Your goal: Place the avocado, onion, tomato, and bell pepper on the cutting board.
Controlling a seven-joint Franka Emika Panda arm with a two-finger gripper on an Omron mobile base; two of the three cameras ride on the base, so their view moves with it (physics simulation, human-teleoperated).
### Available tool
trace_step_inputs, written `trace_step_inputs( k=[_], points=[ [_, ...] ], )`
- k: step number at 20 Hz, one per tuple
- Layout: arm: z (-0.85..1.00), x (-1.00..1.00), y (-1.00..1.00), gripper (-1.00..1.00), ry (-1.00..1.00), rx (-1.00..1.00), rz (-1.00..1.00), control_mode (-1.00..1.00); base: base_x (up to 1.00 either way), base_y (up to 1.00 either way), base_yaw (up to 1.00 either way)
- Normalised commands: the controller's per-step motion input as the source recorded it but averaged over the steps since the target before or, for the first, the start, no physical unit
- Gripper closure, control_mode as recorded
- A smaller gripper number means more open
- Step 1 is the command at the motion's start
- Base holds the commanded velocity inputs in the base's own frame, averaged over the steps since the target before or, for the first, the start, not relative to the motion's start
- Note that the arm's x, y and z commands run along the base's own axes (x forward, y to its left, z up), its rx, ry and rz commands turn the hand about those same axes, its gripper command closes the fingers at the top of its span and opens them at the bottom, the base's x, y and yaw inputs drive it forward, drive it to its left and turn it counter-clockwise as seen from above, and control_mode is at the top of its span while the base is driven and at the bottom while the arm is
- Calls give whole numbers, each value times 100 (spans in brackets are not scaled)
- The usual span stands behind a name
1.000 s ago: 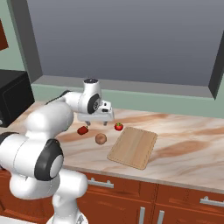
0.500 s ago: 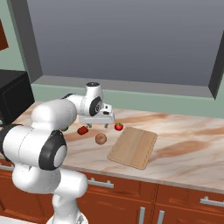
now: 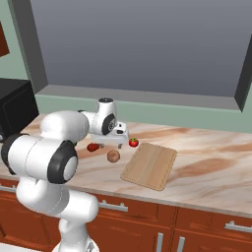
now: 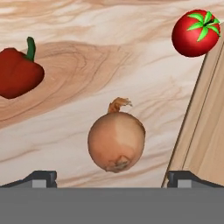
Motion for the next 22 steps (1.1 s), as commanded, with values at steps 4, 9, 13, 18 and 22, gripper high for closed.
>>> trace_step_inputs(
  k=[4,9,13,18,22],
  points=[
    [-23,0,0,-100,1,0,0,-100,0,0,0],
    [-23,0,0,-100,2,0,0,-100,0,0,0],
    [-23,0,0,-100,3,0,0,-100,0,0,0],
    [-22,0,0,-100,3,0,0,-100,0,0,0],
    [-20,4,0,-100,2,0,0,-100,0,0,0]
  ],
)
